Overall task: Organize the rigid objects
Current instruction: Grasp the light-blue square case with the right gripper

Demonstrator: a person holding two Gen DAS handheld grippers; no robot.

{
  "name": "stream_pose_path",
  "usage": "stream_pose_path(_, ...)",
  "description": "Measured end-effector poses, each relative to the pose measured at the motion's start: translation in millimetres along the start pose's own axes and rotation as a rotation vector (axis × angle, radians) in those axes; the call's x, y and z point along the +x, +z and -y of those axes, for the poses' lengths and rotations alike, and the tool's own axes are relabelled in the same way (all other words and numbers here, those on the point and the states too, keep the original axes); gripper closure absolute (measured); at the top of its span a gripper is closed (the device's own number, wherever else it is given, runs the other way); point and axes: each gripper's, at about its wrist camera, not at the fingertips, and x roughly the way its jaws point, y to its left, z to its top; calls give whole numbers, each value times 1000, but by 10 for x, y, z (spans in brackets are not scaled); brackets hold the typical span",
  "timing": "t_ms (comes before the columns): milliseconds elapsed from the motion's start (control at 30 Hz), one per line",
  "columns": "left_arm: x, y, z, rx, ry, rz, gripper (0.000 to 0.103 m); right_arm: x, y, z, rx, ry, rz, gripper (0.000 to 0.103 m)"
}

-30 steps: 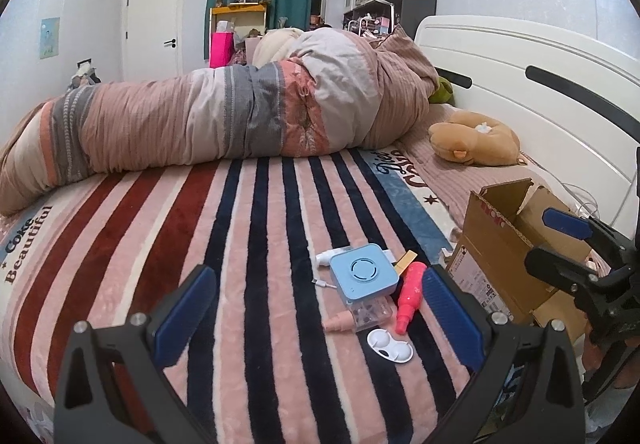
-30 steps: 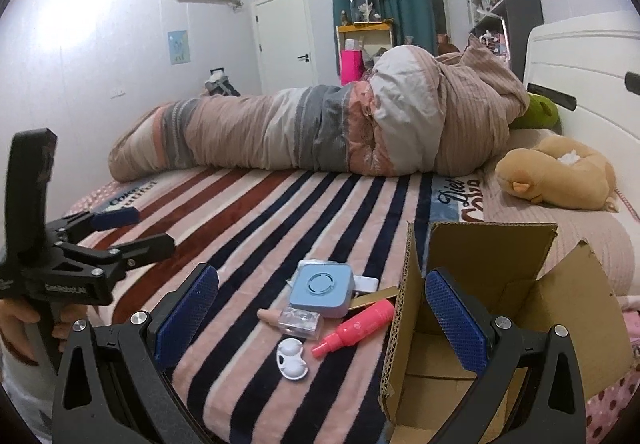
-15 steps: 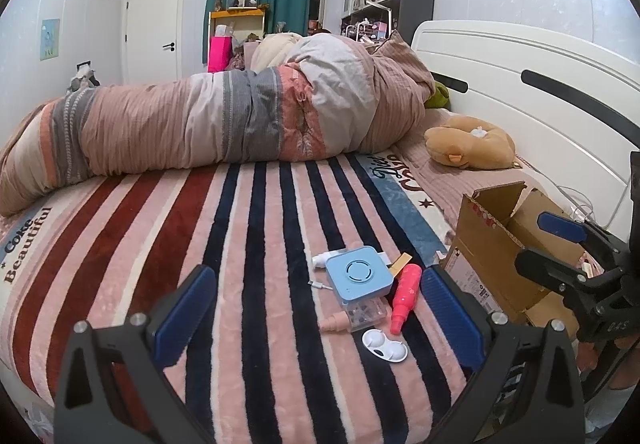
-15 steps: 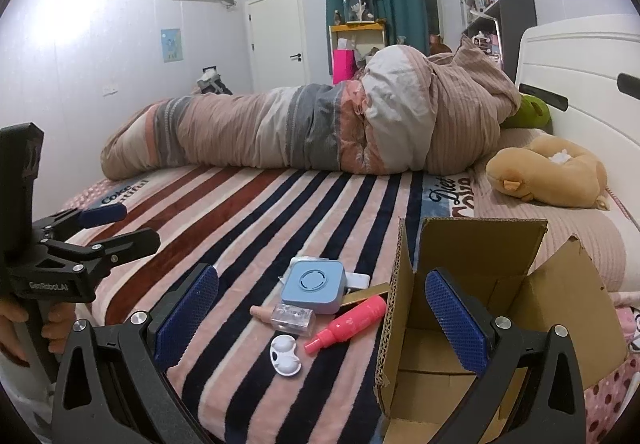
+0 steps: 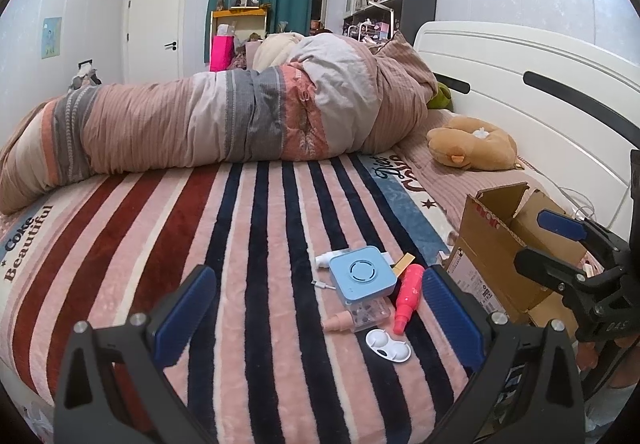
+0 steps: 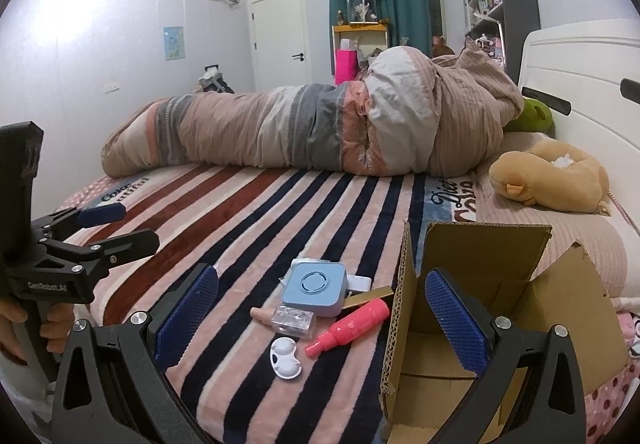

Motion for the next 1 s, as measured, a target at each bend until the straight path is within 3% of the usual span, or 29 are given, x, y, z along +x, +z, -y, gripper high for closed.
stream_pose_path(133,-2,-9,-65,0,-8,16,1,-23,22,-59,-17,-14,10,1)
stream_pose_path(367,12,-43,-336,-1,-29,36,1,23,221,-353,-82,3,30,21)
stream_pose_path(567,122,-79,-761,6,-51,23,1,578,232,-669,-78,56,-89,20)
stream_pose_path(633,199,-95,-896,1,-77,11,1,860,167,-742,-53,65,-135,14)
stream_pose_path(667,237,-105,-940,0,-91,4,1,979,132,-758,-47,54,-151,5)
stream_pose_path(700,292,-124,-989,5,-114,-8,1,1160,75,-769,-43,17,-185,4)
stream_pose_path(867,516,-216,-1070,31,-178,-29,1,1848,-197,-621,-21,-150,-341,4)
stream_pose_path(1000,670,-289,-1180,-17,-226,-54,1,2196,-330,-493,-20,-204,-396,4)
